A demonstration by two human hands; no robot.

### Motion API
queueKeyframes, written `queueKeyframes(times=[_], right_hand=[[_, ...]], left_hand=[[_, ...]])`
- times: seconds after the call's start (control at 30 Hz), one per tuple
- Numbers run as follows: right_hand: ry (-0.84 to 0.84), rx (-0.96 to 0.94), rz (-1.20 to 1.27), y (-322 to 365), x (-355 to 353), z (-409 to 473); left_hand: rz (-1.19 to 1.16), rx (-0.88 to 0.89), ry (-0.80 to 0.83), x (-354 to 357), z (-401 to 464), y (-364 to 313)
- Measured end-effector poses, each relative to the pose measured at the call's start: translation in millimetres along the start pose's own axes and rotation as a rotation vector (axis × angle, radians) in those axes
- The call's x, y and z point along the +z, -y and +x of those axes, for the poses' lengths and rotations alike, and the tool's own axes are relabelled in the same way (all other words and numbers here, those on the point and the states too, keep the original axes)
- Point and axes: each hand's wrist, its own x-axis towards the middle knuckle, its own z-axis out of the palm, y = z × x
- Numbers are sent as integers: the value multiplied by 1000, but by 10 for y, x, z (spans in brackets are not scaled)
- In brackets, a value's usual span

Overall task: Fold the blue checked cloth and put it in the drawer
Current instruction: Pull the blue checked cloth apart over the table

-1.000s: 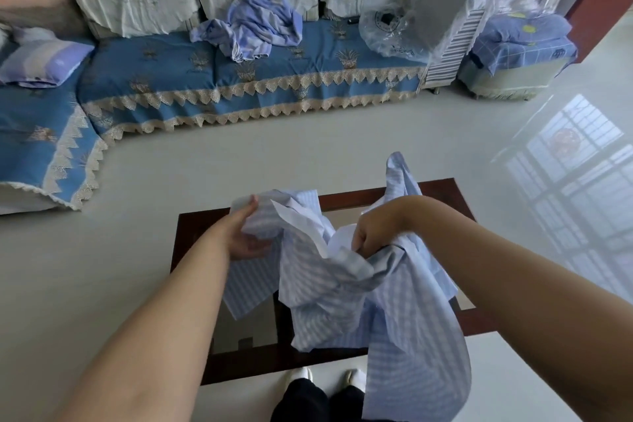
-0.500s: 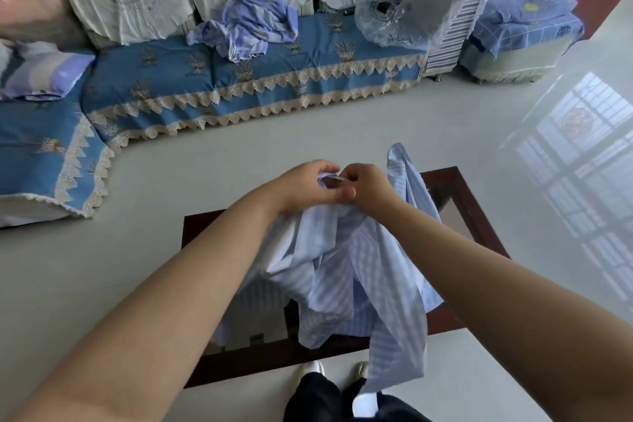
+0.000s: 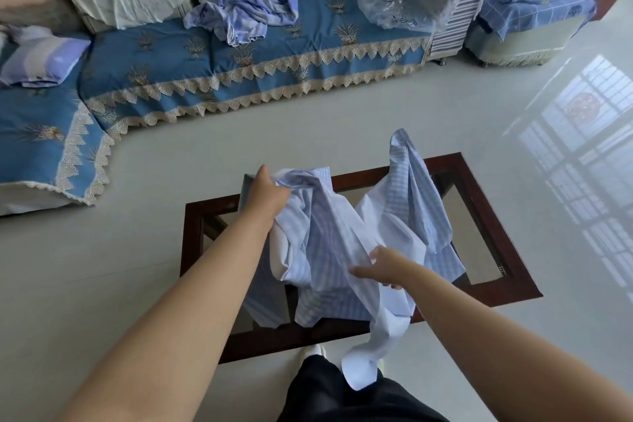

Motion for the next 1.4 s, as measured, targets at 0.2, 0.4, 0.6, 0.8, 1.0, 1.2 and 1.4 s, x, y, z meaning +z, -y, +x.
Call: queueKeyframes(times=[0.2, 0.4, 0.6, 0.8, 1.0, 1.2, 1.4], right_hand=[[160, 266, 255, -64, 249, -46], [-363, 183, 506, 58, -431, 8], [-754, -254, 445, 701, -1329, -205], [-329, -563, 145, 1308, -734, -287], [61, -386, -446, 1326, -33, 90], [168, -412, -534, 1191, 64, 217], [-111, -485, -422, 1059, 259, 256]], left_hand=[[-146, 0, -144, -198, 31, -57], [-143, 334, -106, -872, 63, -502], [-25, 402, 383, -828, -299, -525], [-31, 187, 653, -71, -650, 306], [-166, 146, 575, 204, -895, 760], [-535, -146, 293, 365, -1076, 1033], [-1374, -714, 82, 589, -1011, 1149]])
